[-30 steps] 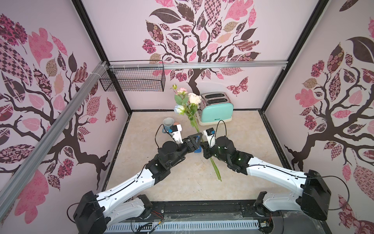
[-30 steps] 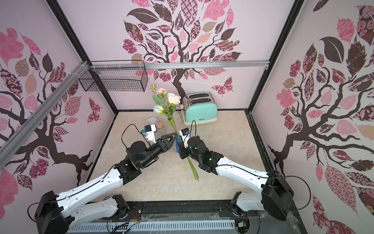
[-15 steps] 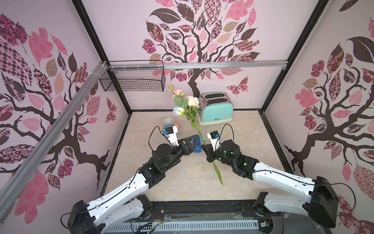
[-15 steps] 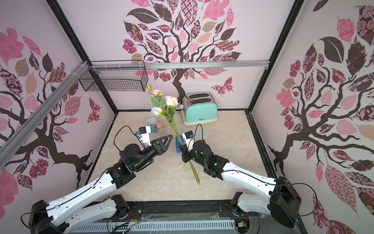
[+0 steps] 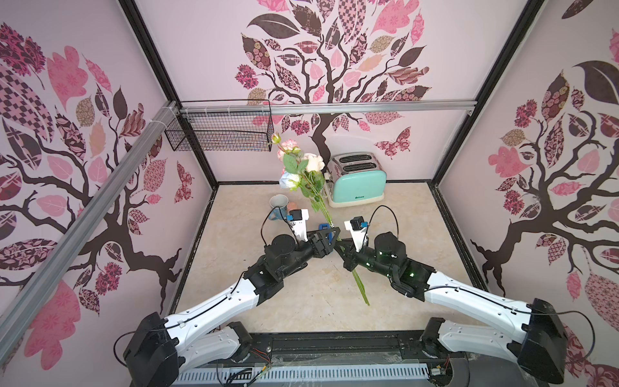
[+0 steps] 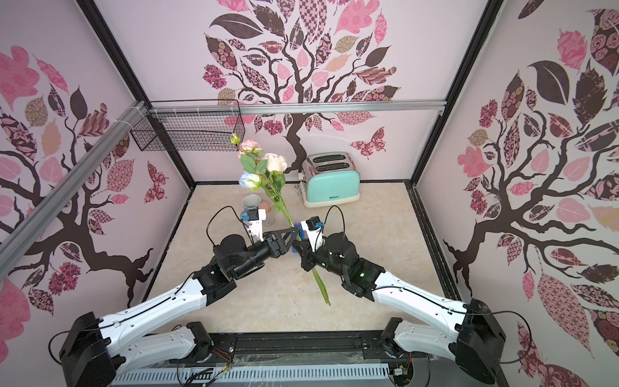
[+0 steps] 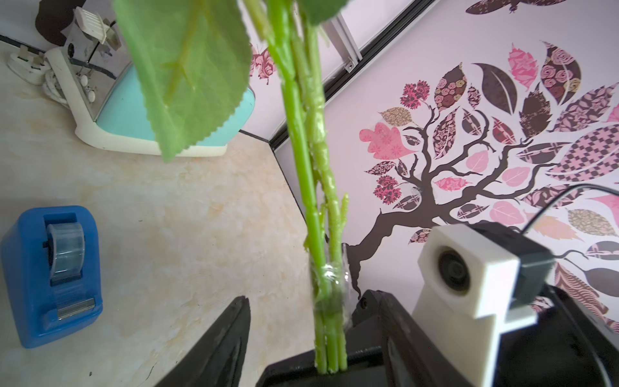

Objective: Wrap bouquets with tape
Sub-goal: Wrap the tape around the bouquet.

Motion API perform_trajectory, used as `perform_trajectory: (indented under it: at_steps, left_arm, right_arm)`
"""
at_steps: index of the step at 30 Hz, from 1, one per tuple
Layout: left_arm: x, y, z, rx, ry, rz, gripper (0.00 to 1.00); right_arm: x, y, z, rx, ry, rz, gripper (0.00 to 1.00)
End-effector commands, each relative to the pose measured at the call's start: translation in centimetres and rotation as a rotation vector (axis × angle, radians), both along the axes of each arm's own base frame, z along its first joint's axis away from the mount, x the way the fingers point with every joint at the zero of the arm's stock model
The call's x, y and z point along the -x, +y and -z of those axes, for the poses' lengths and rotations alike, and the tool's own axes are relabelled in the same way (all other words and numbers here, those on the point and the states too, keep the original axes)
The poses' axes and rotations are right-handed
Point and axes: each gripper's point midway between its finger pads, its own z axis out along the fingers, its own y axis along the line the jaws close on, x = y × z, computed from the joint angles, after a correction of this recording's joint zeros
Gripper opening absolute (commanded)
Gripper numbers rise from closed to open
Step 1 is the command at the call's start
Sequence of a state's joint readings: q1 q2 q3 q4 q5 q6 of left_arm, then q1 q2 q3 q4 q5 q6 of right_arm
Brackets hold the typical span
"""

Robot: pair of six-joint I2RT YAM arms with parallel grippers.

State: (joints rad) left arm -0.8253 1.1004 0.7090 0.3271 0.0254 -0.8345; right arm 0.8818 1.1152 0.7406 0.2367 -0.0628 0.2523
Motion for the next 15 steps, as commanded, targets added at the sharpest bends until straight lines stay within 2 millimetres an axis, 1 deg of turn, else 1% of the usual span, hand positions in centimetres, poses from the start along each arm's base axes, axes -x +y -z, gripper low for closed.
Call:
perform_trajectory:
  at_steps: [1,3,8,10,13,15]
  left_arm:
    - [-0.8,0.5,-1.4,-0.02,-0.04,-0.05,0.6]
    - [-1.3,0.8,-1.4,-0.031,-0.029,-0.086,0.55]
    - [-1.7,0.6,-1.7,-0.022,-0.003,-0.097,0.53]
    - [-1.9,0.4,-1.7,-0.017,0.006,-0.098,0.5]
    - [-2.2,0.1,-1.2,-0.024,0.032,-0.104,0.35]
    - [-2.6,0.0,-0.6,-0.029,0.059,-0.115,0.3]
  right_arm:
    - [-0.3,-0.1,-1.8,0.019,-0.084,0.018,0.0]
    - [-0.3,0.0,-1.3,0.097,-0.129,0.031,0.0]
    - [-0.9,-0.3,-0.3,0.208,-0.207,0.047,0.0]
    - [-1.2,-0.4,-0.1,0.248,-0.239,0.046,0.0]
    - [-1.6,-0.6,0.1,0.294,-0.273,0.06,0.0]
    - [-1.8,-0.5,0.1,0.314,-0.299,0.064,0.0]
